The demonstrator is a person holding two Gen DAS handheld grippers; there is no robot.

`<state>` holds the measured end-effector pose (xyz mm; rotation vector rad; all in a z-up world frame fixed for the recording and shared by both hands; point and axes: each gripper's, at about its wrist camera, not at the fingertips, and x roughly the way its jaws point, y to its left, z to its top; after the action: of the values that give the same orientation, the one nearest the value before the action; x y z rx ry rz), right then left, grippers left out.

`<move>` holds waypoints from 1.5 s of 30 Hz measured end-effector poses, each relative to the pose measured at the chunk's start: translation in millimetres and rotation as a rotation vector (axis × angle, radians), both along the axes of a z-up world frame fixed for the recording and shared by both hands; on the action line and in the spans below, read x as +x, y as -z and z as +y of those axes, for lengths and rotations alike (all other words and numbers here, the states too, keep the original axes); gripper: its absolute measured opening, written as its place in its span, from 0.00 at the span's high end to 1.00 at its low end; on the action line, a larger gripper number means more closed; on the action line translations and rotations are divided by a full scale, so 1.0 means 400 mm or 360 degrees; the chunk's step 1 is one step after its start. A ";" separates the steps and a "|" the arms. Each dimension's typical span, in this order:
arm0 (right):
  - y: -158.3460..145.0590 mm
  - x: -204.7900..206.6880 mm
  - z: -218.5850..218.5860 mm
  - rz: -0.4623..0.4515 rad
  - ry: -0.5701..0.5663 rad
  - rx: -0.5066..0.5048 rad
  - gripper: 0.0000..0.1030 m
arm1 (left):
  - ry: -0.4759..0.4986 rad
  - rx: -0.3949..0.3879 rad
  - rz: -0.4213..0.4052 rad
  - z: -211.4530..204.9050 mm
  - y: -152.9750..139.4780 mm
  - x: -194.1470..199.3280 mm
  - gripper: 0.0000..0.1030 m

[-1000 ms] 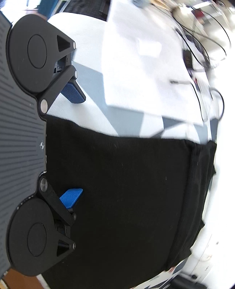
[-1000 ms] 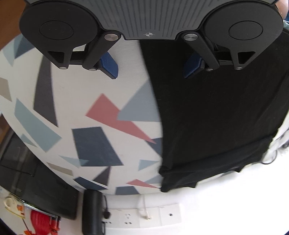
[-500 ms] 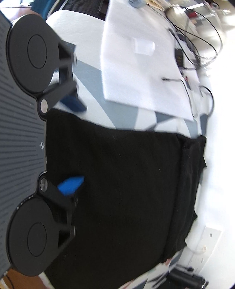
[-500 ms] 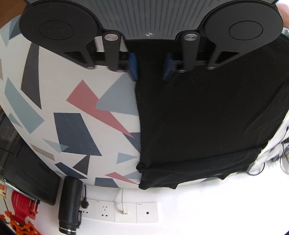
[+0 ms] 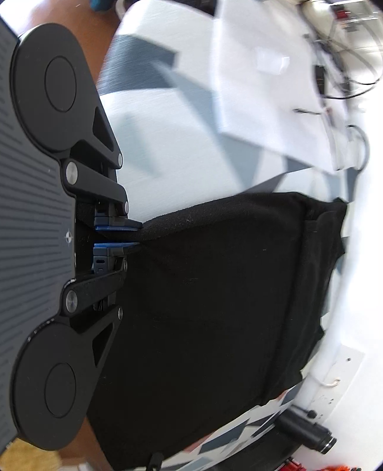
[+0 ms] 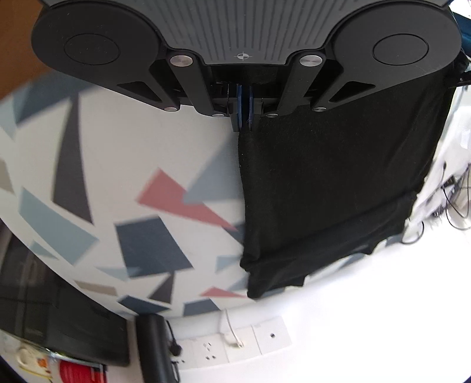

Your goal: Fold clothes

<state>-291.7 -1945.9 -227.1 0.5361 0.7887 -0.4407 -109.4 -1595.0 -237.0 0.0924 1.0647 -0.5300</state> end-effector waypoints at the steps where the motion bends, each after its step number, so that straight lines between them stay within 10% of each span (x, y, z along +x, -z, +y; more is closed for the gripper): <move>1: 0.005 -0.015 0.003 0.0020 0.0010 0.0017 0.97 | 0.0002 -0.0005 0.0008 0.004 -0.001 -0.011 0.93; 8: 0.026 -0.058 -0.005 0.0061 0.0120 0.0130 0.97 | -0.0029 -0.0058 -0.0065 0.008 -0.038 -0.002 0.93; 32: -0.209 0.159 -0.128 -0.0530 0.0378 0.0065 0.97 | 0.0005 -0.0447 -0.0532 -0.078 -0.249 0.305 0.93; 45: -0.231 0.270 -0.102 -0.0607 0.0488 -0.0064 0.97 | 0.0074 -0.0439 -0.0393 -0.077 -0.177 0.414 0.93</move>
<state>-183.9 -1986.7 -134.7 0.6823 0.3305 -0.6128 56.3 -1625.7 -166.1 -0.0595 0.7427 -0.6846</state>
